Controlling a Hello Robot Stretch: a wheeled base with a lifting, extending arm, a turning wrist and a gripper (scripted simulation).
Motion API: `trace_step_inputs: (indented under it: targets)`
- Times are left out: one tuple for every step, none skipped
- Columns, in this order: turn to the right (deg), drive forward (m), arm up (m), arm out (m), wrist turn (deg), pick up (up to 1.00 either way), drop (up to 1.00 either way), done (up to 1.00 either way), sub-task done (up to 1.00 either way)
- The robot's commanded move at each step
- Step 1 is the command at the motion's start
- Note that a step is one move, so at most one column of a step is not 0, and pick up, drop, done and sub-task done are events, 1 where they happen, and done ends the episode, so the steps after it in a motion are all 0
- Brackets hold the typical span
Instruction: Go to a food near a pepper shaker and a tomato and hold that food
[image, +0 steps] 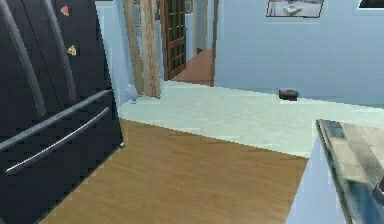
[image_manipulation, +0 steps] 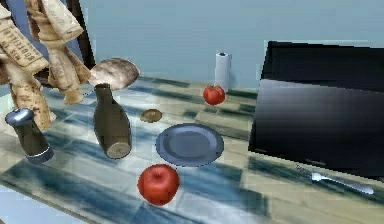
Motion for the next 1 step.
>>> trace_step_inputs:
  targets:
    - [0.0,0.00,0.38,0.00,0.0,0.00,0.00,0.00,0.00]
